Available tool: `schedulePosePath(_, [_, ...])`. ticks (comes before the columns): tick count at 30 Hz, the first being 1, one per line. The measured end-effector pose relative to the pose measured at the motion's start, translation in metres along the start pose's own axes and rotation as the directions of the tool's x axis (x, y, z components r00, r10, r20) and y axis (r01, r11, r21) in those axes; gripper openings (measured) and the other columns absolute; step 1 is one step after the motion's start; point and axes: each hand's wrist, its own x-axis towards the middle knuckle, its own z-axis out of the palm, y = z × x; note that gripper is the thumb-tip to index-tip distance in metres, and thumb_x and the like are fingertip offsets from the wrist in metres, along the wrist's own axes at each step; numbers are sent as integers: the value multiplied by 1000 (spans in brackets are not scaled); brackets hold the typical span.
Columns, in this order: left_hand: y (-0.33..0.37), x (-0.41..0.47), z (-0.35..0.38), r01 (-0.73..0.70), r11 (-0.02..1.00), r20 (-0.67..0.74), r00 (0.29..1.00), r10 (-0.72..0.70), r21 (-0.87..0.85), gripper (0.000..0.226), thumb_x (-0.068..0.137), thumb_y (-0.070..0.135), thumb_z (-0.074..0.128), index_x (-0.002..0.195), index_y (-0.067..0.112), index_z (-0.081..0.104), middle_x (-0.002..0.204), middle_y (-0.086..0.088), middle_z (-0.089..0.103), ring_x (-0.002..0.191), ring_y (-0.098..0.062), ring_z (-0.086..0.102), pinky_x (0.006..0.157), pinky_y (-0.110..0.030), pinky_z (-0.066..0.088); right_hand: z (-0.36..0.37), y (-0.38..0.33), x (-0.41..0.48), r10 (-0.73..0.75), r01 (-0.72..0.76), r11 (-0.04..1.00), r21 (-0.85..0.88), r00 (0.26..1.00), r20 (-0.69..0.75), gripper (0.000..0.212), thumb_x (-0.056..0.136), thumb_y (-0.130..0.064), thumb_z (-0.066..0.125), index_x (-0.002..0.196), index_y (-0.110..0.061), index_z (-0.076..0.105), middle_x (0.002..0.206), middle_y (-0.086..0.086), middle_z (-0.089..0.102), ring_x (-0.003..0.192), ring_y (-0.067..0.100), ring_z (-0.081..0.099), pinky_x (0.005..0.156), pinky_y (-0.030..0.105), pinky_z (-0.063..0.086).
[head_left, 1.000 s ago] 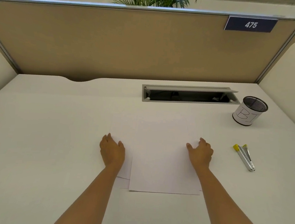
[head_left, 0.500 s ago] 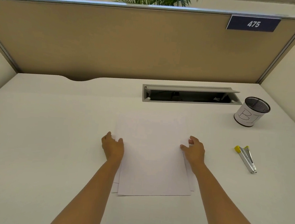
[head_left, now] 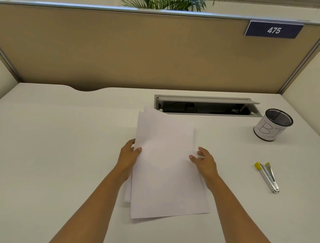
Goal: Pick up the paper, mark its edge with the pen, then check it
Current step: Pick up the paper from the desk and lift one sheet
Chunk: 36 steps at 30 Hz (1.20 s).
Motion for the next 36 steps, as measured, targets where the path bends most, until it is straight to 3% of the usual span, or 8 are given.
schedulePosePath(3, [7,0,-4,20,993,89,996,-10,-114,39,90,13,52,129,18,48,105,4,65,94,-17,64,77,-32,52,-5,1,1,25,-27,997,79,999,27,65,87,-37,61,142,-14,35,140,7,47,126,25,47,106,38,40])
schedulePosePath(7, [15,-2,-6,1,979,142,990,28,-202,33,89,14,54,122,20,52,118,-4,64,101,-22,64,81,-36,53,-11,-7,-3,-11,-23,979,202,986,165,49,84,-44,62,125,-17,56,122,3,65,104,21,64,88,37,54])
schedulePosePath(11, [31,-9,-4,-168,965,73,980,186,-200,34,90,22,54,124,22,49,118,0,62,98,-16,65,76,-29,54,-13,-30,-10,-198,172,945,278,978,65,26,83,-32,67,109,-27,64,110,0,71,87,13,71,65,22,57])
schedulePosePath(16, [73,-19,4,-408,883,1,908,420,-234,24,89,28,56,112,33,52,109,9,65,92,-9,68,72,-22,57,-14,-74,-18,-387,403,855,326,915,-116,39,85,-31,65,122,-19,58,109,-3,69,94,13,68,76,25,60])
schedulePosePath(20, [88,-25,8,-529,836,-10,846,534,-144,38,84,34,60,121,29,51,113,6,64,99,-12,64,79,-24,57,-13,-86,-19,-407,433,846,312,902,-146,26,82,-29,68,107,-24,61,97,-9,68,90,9,65,71,19,55])
schedulePosePath(26, [85,-25,3,-491,866,31,868,495,-95,26,76,32,70,95,45,58,92,22,67,83,2,66,59,-11,53,-14,-73,-19,-354,357,896,263,933,-63,32,78,-23,74,107,-19,62,97,0,68,87,12,65,67,20,54])
schedulePosePath(31, [93,-28,2,-479,872,15,876,483,-105,13,79,32,67,82,42,60,72,33,68,71,11,65,49,-6,47,-16,-77,-18,-361,371,895,249,929,-83,37,80,-23,71,113,-9,62,103,7,68,91,25,64,82,35,55])
schedulePosePath(36, [82,-27,8,-406,911,82,908,411,-67,7,83,36,61,82,42,57,82,15,67,78,-8,64,59,-19,51,-13,-66,-19,-317,306,918,253,948,5,39,82,-20,70,117,-9,60,110,10,67,99,29,64,84,36,54])
